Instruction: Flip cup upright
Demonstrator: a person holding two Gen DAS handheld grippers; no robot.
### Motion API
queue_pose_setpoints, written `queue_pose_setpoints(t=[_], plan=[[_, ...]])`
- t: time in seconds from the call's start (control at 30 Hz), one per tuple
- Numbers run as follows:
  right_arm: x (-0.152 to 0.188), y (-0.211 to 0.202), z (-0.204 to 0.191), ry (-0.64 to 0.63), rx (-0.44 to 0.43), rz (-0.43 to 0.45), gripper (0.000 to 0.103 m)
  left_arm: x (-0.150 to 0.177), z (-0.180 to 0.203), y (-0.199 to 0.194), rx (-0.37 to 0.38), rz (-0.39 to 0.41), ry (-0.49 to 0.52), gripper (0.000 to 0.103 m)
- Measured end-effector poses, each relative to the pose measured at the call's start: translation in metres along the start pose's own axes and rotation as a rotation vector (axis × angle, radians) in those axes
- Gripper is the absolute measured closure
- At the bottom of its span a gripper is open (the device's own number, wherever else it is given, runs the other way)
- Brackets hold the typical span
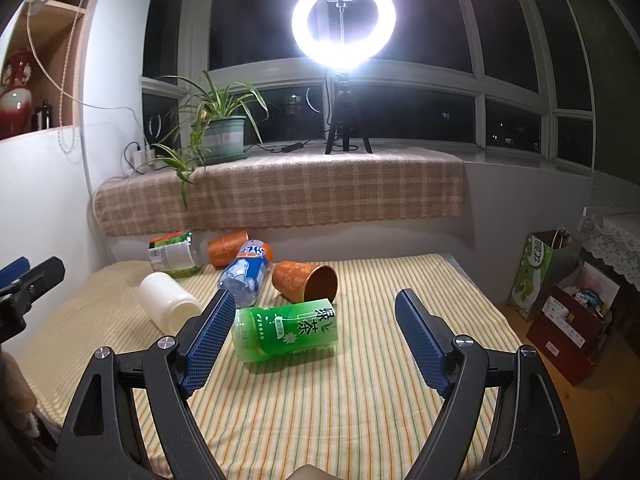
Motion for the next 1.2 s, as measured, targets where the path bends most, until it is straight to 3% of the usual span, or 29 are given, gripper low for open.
queue_pose_setpoints(t=[1.2], plan=[[0.008,0.006,-0.001,-0.014,0.026,-0.029,0.021,0.004,0.004,0.011,0.014,-0.032,0.009,0.000]])
Point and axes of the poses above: each gripper's, at about its wrist camera, not at the fingertips, and y roughly the way its jaws point, z to its right, x to its underside, the point moved 6 cm from there along y, roughly the way its jaws point, and after that the axes turned 15 degrees about z, right-handed, at the moved point
